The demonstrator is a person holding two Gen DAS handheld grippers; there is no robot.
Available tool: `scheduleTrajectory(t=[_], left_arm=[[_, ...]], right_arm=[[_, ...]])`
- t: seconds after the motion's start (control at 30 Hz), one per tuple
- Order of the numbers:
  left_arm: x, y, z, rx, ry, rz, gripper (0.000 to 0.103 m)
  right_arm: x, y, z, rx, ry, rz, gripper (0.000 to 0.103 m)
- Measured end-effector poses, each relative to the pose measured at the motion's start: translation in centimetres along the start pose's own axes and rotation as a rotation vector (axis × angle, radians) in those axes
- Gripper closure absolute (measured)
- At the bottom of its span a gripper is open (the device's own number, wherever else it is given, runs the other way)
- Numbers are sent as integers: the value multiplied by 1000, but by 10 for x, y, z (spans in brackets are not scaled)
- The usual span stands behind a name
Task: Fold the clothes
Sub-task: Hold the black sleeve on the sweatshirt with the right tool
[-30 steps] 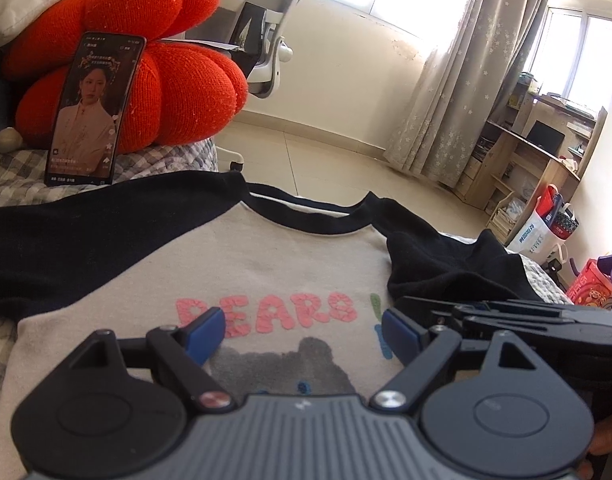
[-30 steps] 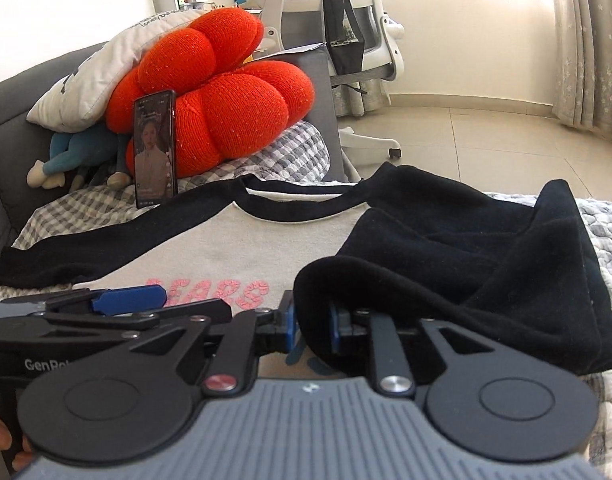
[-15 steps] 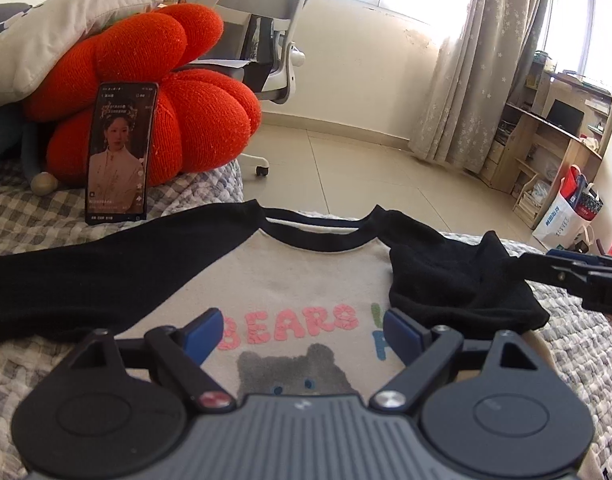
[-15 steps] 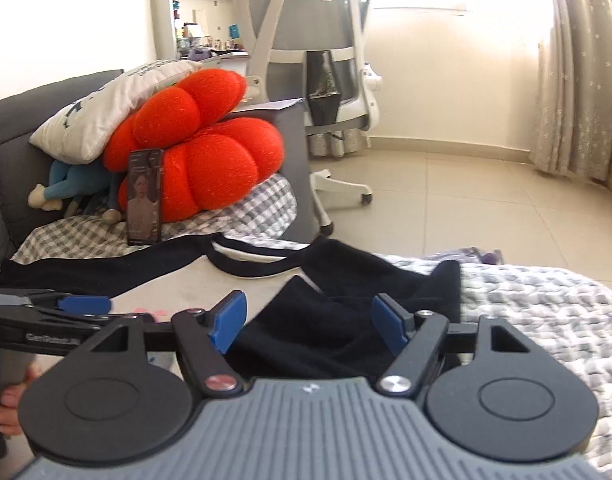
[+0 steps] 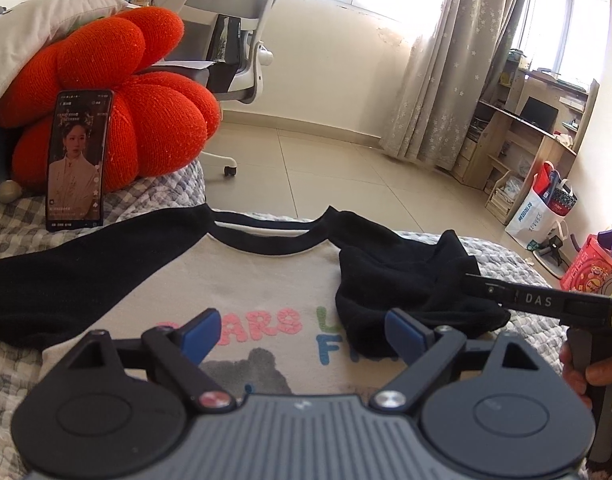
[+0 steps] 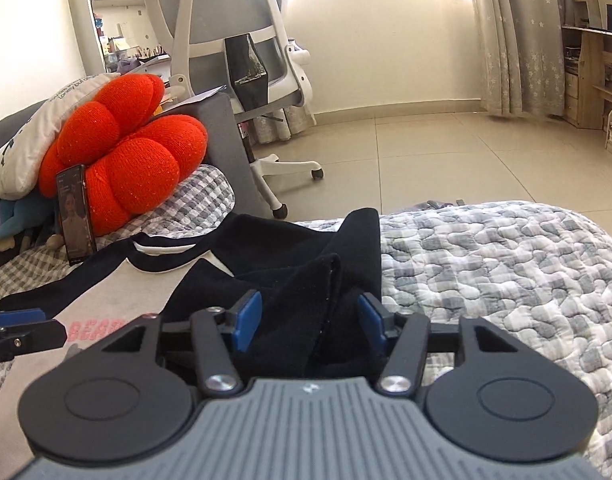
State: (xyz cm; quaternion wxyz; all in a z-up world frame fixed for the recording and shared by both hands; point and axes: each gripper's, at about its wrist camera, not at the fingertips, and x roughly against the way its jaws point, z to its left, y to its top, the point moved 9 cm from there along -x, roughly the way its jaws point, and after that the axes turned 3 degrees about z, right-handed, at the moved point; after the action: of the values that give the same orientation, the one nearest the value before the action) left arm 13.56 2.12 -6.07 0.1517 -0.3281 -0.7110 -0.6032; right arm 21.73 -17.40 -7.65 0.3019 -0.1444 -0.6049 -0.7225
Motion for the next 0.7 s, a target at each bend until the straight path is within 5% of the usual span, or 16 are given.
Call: scheduleTrajectory(t=[0.1, 0.7], left_arm=[[-4, -2, -2, 16, -31, 4, 13], [-8, -6, 0, 17, -57, 9, 13]], right_arm=[[-4, -3, 2, 14, -3, 12, 73], [14, 0, 11, 102, -33, 3, 74]])
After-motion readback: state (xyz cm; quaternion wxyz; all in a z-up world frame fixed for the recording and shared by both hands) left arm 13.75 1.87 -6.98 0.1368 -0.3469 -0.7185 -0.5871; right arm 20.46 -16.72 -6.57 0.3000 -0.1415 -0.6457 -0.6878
